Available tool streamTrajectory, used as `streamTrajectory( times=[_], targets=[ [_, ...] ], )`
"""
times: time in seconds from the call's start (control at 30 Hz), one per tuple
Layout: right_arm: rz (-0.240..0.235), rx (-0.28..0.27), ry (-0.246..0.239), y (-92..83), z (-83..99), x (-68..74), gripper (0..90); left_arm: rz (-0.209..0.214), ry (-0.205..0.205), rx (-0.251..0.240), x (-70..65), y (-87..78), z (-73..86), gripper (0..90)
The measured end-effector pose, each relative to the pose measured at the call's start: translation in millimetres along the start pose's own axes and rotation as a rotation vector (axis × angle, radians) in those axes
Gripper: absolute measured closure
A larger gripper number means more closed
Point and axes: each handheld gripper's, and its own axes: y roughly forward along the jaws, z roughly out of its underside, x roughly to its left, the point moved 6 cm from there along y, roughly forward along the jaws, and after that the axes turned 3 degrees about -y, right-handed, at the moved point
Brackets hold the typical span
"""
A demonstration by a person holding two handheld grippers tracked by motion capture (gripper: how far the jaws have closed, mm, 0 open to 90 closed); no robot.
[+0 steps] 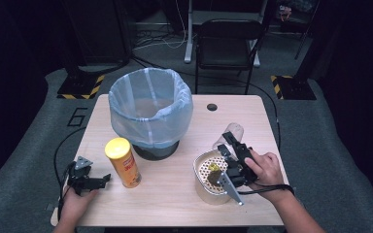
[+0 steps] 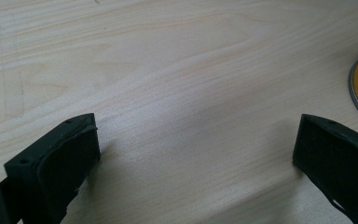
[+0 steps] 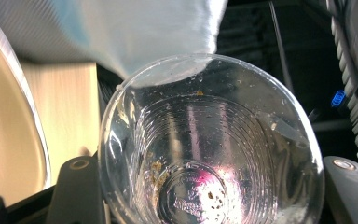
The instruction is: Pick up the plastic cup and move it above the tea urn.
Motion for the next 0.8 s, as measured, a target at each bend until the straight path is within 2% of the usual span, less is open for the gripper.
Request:
streamTrajectory(
  times=[0.03, 0.07, 0.1, 0.13, 0.17, 0.2, 0.23, 0.27, 0.3, 0.43, 0.47, 0.53, 0.57, 0.6, 0.63, 0.7, 0.8],
  targets=[
    [-0.004, -0.002, 0.071, 0.1, 1.9, -2.5, 35.8, 0.0, 0.0, 0.0, 0.0, 0.0, 0.0, 0.3],
    [-0.009, -0.004, 0.118, 0.5, 3.6, -4.5, 35.7, 0.0, 0.0, 0.0, 0.0, 0.0, 0.0, 0.3],
    [-0.019, -0.008, 0.201, 0.6, 6.5, -7.7, 35.7, 0.0, 0.0, 0.0, 0.0, 0.0, 0.0, 0.3],
    [-0.029, -0.015, 0.256, 0.7, 8.1, -9.5, 35.6, 0.0, 0.0, 0.0, 0.0, 0.0, 0.0, 0.3],
    [-0.055, -0.029, 0.357, 1.3, 10.6, -11.5, 35.6, 0.0, 0.0, 0.0, 0.0, 0.0, 0.0, 0.3],
    [-0.061, -0.033, 0.42, 1.5, 12.1, -12.1, 35.6, 0.0, -0.001, 0.0, 0.0, 0.0, 0.0, 0.3],
    [-0.075, -0.046, 0.519, 2.3, 16.1, -15.1, 35.6, 0.0, 0.0, 0.0, 0.0, 0.0, 0.0, 0.3],
    [-0.093, -0.051, 0.576, 2.3, 17.8, -15.4, 35.6, 0.0, 0.0, 0.0, 0.0, 0.0, 0.0, 0.3],
    [-0.11, -0.062, 0.654, 2.7, 19.6, -15.4, 35.5, 0.0, 0.0, 0.0, 0.0, 0.0, 0.0, 0.3],
    [-0.147, -0.099, 0.884, 2.6, 27.0, -19.9, 35.4, 0.0, -0.001, 0.0, -0.1, 0.0, 0.0, 0.3],
    [-0.167, -0.118, 0.959, 2.8, 28.8, -21.6, 35.3, 0.0, -0.001, 0.0, 0.0, 0.0, 0.0, 0.3],
    [-0.192, -0.141, 1.042, 2.9, 31.3, -24.7, 35.1, 0.0, 0.0, 0.0, 0.0, 0.0, 0.0, 0.3],
    [-0.209, -0.155, 1.093, 3.3, 32.2, -26.5, 35.1, 0.0, 0.0, 0.0, 0.0, 0.0, 0.0, 0.3],
    [-0.238, -0.157, 1.17, 3.0, 32.8, -28.1, 35.1, 0.0, 0.0, 0.0, 0.0, 0.0, 0.0, 0.3],
    [-0.25, -0.17, 1.204, 3.0, 34.2, -30.0, 35.1, 0.0, -0.001, 0.0, 0.0, 0.0, 0.0, 0.3],
    [-0.281, -0.173, 1.26, 2.8, 35.6, -32.6, 35.1, 0.0, -0.001, 0.0, 0.0, 0.0, 0.0, 0.3],
    [-0.32, -0.187, 1.303, 2.9, 35.4, -34.6, 35.1, 0.0, 0.0, 0.0, 0.0, 0.0, 0.0, 0.3]
  ],
)
